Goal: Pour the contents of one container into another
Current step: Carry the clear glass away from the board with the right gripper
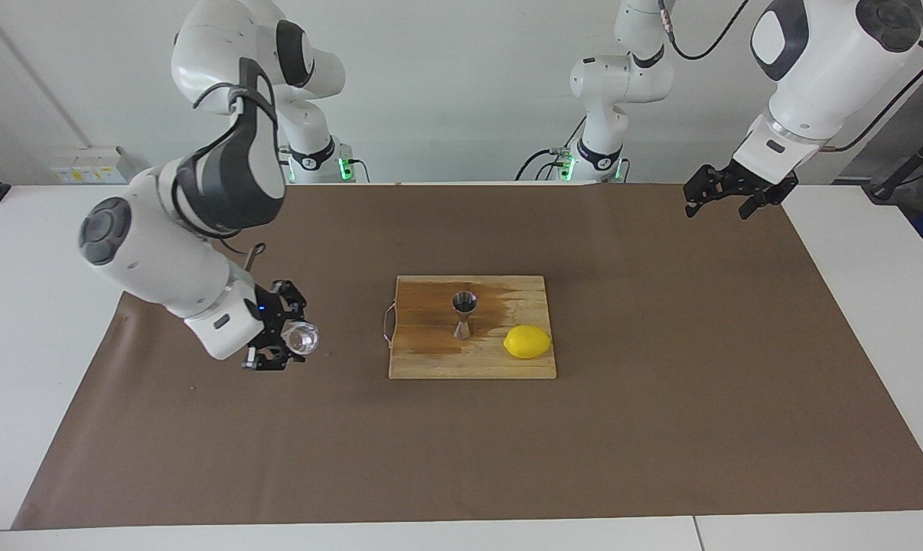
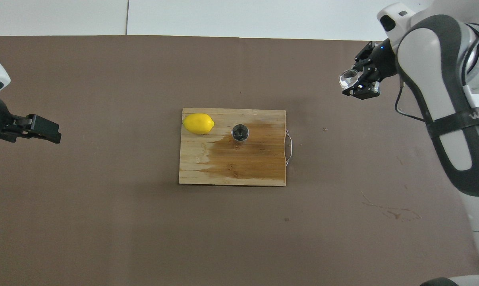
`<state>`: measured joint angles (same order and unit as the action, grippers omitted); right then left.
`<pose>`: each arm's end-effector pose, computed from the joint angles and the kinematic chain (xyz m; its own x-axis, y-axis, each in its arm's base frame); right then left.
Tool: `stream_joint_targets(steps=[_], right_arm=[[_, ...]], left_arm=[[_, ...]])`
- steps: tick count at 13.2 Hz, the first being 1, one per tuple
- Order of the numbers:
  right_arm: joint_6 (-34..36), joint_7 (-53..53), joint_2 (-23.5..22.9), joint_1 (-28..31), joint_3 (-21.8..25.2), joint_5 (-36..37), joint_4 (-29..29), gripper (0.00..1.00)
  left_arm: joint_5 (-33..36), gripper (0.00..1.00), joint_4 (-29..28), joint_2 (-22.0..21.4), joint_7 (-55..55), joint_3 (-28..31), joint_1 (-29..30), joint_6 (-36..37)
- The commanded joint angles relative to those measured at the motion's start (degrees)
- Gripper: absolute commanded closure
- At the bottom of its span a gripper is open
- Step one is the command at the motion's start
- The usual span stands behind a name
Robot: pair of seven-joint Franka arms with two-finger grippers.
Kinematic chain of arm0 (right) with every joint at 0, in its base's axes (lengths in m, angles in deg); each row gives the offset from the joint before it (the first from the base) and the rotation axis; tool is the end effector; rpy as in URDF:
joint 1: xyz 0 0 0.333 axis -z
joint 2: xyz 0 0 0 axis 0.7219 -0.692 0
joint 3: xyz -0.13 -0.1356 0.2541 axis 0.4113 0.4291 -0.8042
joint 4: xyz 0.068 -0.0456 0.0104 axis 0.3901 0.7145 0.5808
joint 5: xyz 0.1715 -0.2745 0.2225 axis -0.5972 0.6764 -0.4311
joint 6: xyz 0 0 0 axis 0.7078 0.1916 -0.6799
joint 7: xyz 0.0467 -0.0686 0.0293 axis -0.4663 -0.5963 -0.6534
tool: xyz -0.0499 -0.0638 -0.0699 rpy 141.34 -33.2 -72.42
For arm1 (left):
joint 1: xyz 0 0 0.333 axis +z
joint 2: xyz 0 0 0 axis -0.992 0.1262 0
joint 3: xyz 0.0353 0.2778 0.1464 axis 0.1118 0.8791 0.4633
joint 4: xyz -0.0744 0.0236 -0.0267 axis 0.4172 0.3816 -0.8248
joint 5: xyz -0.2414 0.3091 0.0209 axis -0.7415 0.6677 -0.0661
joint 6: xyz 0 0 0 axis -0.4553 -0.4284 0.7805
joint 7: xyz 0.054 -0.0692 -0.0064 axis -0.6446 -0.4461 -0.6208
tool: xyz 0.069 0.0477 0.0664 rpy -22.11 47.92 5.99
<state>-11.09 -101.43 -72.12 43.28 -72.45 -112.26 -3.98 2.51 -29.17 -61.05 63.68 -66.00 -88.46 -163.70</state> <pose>0.7204 0.0307 0.4566 0.2320 0.9186 0.3199 0.9683 -0.1870 -0.1654 0.5526 -0.0342 0.5990 0.9905 -0.0949 -0.0996 -0.0920 -0.9952 0.0339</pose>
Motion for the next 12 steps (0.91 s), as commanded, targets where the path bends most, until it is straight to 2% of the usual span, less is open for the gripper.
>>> stream_joint_targets(steps=[1,3,6,9,12], right_arm=[[-0.56,-9.84,3.04,5.98,-0.87,-4.89,7.22,0.75],[-1.00,-17.40,4.88,9.77,-0.87,-7.01,12.30,0.75],[-8.01,-32.33,11.28,13.64,-0.78,-13.50,28.45,0.74],[-12.07,-38.87,16.13,14.53,-0.69,-19.48,40.60,0.73],[-15.76,-45.72,15.62,16.02,-0.69,-24.32,46.51,0.73]], left_arm=[[1.17,0.00,-2.24,-1.96,0.01,0.35,-0.53,-0.97],[1.17,0.00,-2.24,-1.96,-0.08,0.35,-0.53,-0.97],[1.17,0.00,-2.24,-1.96,0.01,0.27,-0.53,-0.97],[1.17,0.00,-2.24,-1.96,-0.08,0.27,-0.53,-0.97],[1.17,0.00,-2.24,-1.96,-0.08,0.35,-0.53,-0.97]])
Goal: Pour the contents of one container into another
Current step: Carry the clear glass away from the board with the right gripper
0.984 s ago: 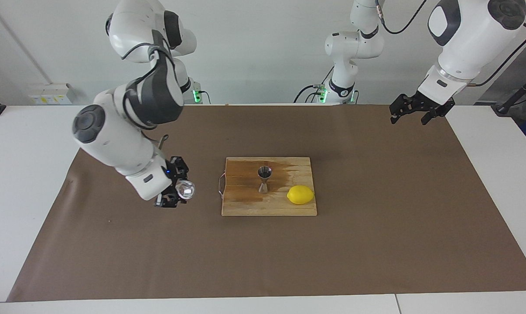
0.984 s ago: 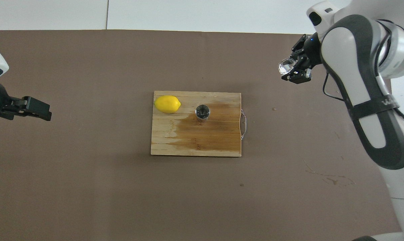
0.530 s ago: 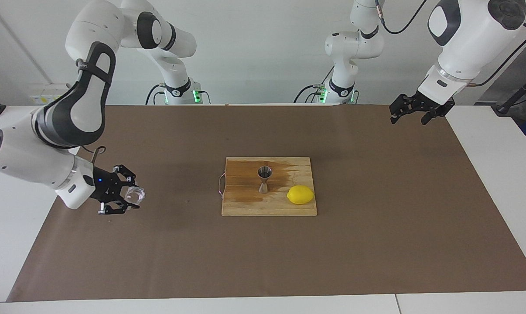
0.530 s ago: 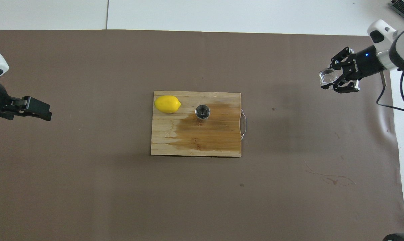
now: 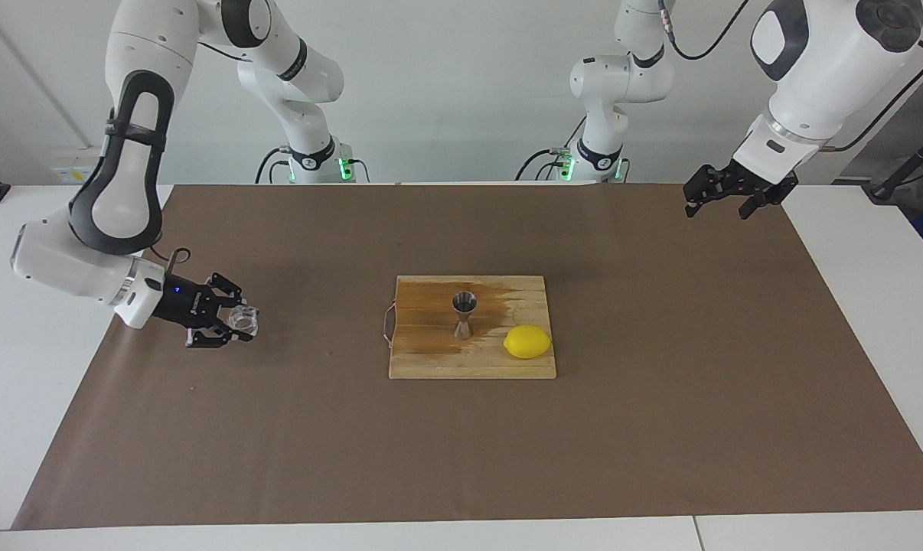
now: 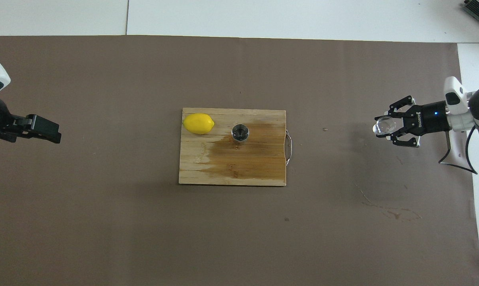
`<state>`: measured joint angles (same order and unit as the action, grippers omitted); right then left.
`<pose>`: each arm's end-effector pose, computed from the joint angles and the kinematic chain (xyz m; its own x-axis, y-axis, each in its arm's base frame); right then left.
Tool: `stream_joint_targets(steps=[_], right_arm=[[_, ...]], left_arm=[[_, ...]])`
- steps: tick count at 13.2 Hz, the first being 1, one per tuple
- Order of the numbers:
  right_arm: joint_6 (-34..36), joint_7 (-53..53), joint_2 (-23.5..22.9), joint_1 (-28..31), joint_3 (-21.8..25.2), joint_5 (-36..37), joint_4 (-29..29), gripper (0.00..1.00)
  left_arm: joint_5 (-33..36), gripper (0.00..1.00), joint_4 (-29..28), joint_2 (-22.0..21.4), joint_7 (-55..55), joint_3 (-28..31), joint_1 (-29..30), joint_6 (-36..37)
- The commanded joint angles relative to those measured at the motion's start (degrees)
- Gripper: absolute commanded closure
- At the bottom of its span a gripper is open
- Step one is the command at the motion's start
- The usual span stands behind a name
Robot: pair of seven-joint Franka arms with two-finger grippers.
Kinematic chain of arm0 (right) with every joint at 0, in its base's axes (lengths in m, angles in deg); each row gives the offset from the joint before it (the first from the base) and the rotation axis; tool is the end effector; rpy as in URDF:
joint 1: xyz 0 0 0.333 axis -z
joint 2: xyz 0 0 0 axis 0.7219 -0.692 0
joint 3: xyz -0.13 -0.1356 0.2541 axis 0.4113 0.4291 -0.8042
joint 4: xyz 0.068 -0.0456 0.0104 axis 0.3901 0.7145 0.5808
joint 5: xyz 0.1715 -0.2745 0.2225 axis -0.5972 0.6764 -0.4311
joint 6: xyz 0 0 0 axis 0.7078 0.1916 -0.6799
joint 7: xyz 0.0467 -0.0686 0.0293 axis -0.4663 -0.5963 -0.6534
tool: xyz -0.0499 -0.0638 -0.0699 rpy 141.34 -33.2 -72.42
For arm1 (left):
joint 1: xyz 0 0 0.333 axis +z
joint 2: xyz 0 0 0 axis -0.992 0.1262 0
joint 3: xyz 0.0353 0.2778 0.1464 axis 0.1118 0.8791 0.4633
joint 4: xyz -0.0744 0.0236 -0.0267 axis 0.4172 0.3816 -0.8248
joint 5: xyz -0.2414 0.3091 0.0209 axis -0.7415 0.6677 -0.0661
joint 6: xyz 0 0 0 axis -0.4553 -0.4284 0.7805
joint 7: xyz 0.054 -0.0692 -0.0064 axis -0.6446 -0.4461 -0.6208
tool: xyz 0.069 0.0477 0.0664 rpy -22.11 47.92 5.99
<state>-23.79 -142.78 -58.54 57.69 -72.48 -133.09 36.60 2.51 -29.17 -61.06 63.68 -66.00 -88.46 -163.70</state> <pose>0.6039 -0.1184 0.3243 0.0704 0.7340 0.6755 0.9975 -0.0478 -0.0520 0.5526 -0.0342 0.5991 0.9905 -0.0949 -0.0994 -0.0920 -0.9952 0.0339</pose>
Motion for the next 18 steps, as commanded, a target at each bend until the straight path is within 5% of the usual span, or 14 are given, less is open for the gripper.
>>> stream_joint_targets(steps=[1,18], right_arm=[[-4.21,-5.26,1.51,1.71,-0.66,-4.82,6.64,0.73],[-7.91,-12.56,-2.18,1.18,-0.66,-10.63,8.14,0.67]], left_arm=[[1.17,0.00,-2.24,-1.96,-0.08,0.35,-0.53,-0.97],[1.17,0.00,-2.24,-1.96,-0.08,0.27,-0.53,-0.97]])
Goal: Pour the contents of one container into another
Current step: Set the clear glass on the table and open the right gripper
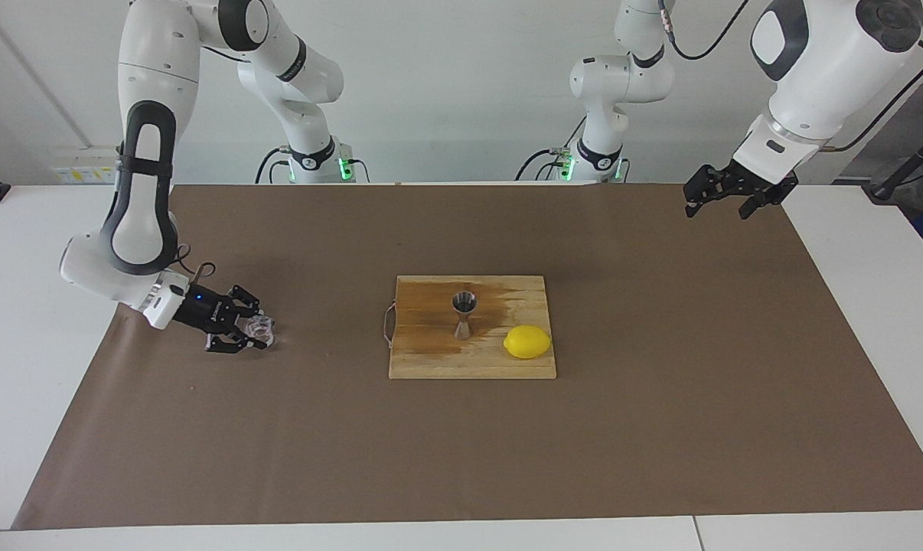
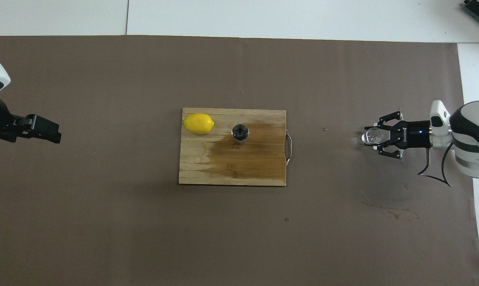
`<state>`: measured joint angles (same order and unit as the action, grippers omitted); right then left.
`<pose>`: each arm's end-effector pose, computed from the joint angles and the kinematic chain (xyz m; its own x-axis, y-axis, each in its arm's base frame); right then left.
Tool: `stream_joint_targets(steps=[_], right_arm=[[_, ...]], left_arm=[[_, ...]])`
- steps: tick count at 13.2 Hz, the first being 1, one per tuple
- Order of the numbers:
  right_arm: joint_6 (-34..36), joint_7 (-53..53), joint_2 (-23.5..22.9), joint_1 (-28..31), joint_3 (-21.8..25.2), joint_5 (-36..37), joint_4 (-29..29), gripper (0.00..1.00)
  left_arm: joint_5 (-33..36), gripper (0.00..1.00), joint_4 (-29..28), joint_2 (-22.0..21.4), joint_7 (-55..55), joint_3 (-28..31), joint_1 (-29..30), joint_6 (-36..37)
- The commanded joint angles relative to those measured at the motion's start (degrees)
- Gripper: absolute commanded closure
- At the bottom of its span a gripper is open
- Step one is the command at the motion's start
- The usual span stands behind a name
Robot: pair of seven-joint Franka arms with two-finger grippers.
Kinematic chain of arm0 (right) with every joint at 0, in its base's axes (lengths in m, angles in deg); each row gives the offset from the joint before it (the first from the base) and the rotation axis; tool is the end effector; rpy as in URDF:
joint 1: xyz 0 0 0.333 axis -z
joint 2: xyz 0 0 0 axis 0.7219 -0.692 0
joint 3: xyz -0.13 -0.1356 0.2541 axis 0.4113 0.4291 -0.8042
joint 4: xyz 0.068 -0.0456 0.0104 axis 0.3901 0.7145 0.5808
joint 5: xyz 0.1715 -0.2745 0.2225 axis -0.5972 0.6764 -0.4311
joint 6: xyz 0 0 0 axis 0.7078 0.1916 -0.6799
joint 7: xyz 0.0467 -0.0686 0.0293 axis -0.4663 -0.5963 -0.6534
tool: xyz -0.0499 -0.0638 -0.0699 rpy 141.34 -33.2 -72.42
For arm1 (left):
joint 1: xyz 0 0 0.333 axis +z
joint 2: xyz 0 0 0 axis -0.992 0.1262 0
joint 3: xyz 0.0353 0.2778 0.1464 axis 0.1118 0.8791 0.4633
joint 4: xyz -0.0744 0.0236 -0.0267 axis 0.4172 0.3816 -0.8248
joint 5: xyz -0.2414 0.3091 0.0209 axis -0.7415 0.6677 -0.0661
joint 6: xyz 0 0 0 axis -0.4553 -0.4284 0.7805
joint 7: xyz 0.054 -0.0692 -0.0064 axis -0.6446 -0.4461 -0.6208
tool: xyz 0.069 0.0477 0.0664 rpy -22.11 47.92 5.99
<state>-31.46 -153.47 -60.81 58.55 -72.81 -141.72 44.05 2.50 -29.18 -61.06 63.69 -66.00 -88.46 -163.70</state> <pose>0.5808 -0.1239 0.2560 0.0559 0.6882 0.7234 0.9950 -0.0983 0.0166 0.5526 -0.0342 0.5991 0.9905 -0.0948 -0.0996 -0.0918 -0.9952 0.0341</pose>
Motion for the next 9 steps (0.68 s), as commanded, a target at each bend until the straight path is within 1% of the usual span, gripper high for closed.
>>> stream_joint_targets(steps=[1,2,3,6,7,9], right_arm=[[-0.24,-1.87,0.00,0.41,-0.34,-2.00,0.78,0.61],[-0.06,-1.78,0.00,0.41,-0.34,-2.00,0.78,0.38],[0.03,-1.78,0.00,0.41,-0.34,-2.00,0.78,0.00],[0.73,-0.21,1.40,0.24,-0.34,-2.00,0.61,0.00],[1.60,2.76,2.88,-0.03,-0.25,-2.00,0.52,0.00],[1.87,11.53,8.32,-1.42,-0.07,-1.56,0.78,0.00]], left_arm=[[1.17,0.00,-2.24,-1.96,0.01,0.35,-0.53,-0.97],[1.17,0.00,-2.24,-1.96,-0.08,0.27,-0.44,-0.97],[1.17,0.00,-2.24,-1.96,-0.08,0.35,-0.53,-0.97],[1.17,0.00,-2.15,-1.96,0.00,0.35,-0.44,-1.41],[1.17,0.00,-2.24,-1.96,0.01,0.35,-0.61,-1.41],[1.17,0.00,-2.15,-2.05,-0.52,0.35,-0.44,-1.76]])
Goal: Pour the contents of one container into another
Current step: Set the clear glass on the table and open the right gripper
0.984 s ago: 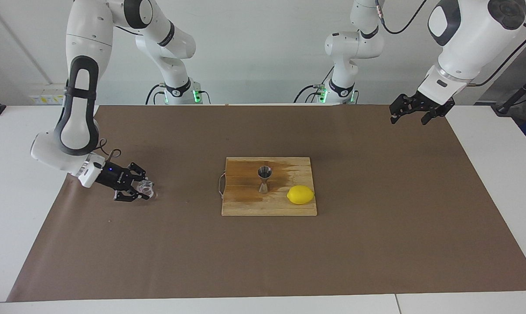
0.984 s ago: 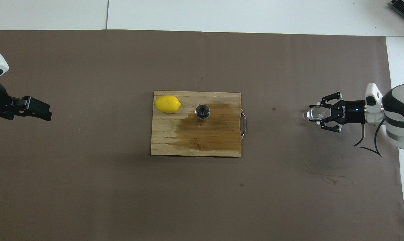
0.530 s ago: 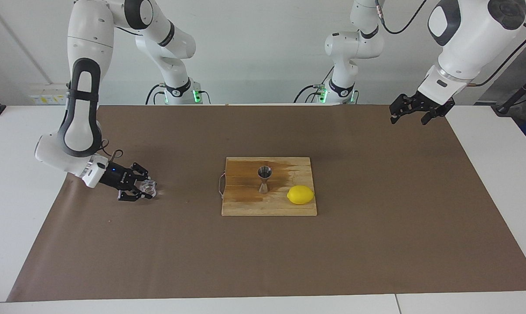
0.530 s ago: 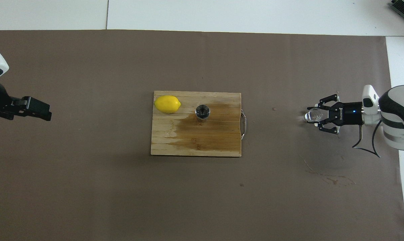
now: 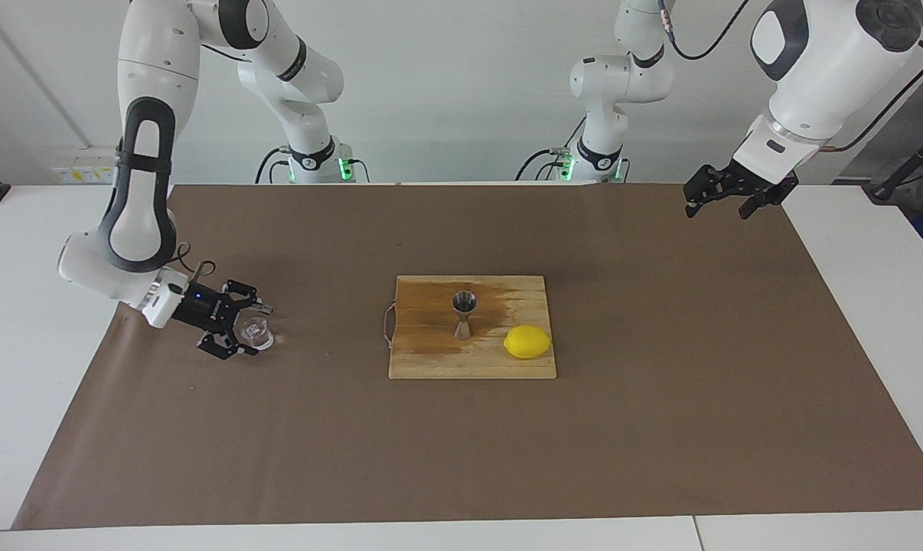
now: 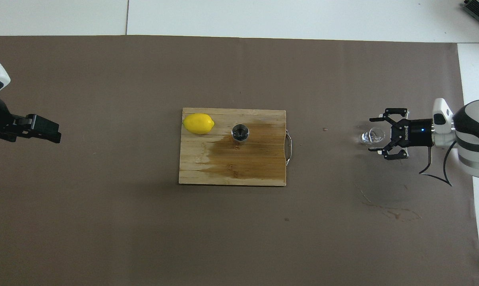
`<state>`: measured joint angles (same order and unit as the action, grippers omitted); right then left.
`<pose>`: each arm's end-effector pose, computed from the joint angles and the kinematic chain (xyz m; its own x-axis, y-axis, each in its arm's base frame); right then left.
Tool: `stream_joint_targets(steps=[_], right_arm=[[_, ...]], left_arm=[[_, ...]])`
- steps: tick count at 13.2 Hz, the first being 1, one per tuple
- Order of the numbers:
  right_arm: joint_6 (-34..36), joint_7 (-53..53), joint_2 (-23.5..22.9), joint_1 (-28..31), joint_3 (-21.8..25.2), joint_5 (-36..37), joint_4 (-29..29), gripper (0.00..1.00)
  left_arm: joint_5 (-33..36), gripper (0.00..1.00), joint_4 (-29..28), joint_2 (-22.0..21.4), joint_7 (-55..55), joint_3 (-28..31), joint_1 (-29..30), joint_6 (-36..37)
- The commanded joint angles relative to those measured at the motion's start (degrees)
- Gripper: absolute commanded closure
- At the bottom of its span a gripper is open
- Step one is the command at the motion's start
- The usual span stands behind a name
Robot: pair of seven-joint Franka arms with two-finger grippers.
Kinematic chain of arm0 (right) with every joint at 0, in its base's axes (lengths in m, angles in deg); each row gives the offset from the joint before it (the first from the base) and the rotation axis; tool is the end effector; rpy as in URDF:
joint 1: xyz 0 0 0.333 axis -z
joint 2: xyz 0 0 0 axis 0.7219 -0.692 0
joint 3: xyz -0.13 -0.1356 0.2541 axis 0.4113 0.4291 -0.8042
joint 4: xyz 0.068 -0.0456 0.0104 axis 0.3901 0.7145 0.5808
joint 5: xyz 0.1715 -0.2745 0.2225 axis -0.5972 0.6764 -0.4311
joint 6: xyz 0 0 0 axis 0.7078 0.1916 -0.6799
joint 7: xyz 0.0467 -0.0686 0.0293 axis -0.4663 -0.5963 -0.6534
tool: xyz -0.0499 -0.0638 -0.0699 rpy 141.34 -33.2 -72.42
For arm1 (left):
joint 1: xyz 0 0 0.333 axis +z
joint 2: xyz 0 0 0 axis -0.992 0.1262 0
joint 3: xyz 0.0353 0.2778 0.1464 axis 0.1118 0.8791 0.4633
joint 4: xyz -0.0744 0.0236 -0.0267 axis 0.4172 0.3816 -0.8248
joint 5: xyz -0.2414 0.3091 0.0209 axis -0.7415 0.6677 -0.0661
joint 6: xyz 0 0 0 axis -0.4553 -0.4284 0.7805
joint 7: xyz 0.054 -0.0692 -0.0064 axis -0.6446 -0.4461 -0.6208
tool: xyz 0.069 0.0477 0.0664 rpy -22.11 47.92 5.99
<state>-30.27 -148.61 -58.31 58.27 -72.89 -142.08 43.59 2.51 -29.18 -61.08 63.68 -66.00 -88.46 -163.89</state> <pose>0.5856 -0.1188 0.2851 0.0997 0.6732 0.7327 0.9898 -0.1426 -0.0036 0.5529 -0.0342 0.5995 0.9909 -0.0949 -0.0959 -0.0920 -0.9952 0.0338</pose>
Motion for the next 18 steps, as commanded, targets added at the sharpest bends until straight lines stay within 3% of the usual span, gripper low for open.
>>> stream_joint_targets(steps=[1,7,10,12,15,18], right_arm=[[0.42,11.85,7.93,-2.20,0.10,-0.50,1.15,0.00],[-6.60,44.28,15.24,-7.31,0.36,11.61,-0.34,0.00],[-10.04,63.77,15.95,-9.42,0.54,23.11,-3.14,0.00],[-10.57,81.95,15.78,-10.82,0.10,35.40,-5.78,0.00],[-7.34,104.30,15.25,-14.33,-0.16,48.60,-10.00,0.00],[5.29,125.04,15.78,-16.19,-0.25,53.82,-16.48,0.00]], left_arm=[[1.17,0.00,-2.15,-2.02,-0.34,0.53,-0.44,-2.01],[1.17,0.00,-1.89,-2.02,0.97,0.79,-0.35,-2.80],[1.17,0.00,-1.54,-2.10,5.80,0.79,-0.96,-2.98],[1.34,0.00,-1.10,-2.10,5.81,0.79,-1.05,-5.07],[1.34,0.00,-1.10,-2.02,5.19,0.79,-1.05,-10.70],[1.34,0.00,-1.19,-2.02,3.36,0.79,-0.79,-10.71]])
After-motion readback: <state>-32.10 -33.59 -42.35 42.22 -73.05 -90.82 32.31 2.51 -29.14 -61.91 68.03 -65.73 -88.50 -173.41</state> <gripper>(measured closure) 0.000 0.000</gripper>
